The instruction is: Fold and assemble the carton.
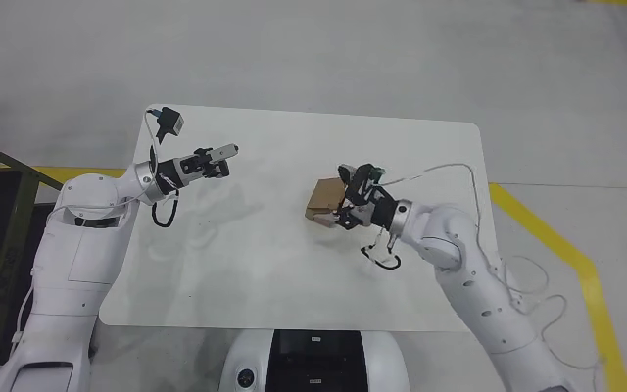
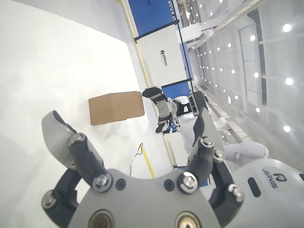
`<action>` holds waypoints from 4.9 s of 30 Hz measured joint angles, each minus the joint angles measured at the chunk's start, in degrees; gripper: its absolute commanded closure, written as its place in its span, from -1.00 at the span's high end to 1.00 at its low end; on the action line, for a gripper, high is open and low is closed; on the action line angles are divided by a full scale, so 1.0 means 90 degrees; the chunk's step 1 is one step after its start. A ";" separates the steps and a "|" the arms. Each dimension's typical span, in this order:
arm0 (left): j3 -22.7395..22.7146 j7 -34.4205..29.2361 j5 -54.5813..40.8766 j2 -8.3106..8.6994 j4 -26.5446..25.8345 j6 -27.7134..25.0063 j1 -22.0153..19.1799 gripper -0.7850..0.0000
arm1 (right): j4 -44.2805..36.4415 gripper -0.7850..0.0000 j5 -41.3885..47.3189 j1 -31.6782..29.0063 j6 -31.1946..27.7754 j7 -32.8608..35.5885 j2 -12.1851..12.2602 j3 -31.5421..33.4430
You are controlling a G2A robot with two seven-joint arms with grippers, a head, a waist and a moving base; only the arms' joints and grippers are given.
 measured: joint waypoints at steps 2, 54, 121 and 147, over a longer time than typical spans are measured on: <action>0.0000 0.0000 0.0000 0.0000 0.0000 0.0000 0.0000 1.00 | 0.0165 1.00 -0.0124 -0.0106 -0.0211 -0.0406 0.0049 0.0203; 0.0000 0.0000 0.0000 0.0000 0.0000 0.0000 0.0000 1.00 | 0.4196 -0.04 -0.2491 0.1715 -0.0327 -0.3987 -0.0485 -0.1665; 0.0310 -0.0099 0.0569 0.0002 0.0095 0.0283 0.0124 1.00 | 0.0867 1.00 0.4659 0.0943 0.1005 0.3492 -0.0106 -0.0521; 0.0523 -0.0956 -0.0003 0.0012 0.0655 -0.0119 -0.0076 1.00 | 0.1519 1.00 -0.0130 0.0815 -0.1826 -0.0187 0.0130 -0.0597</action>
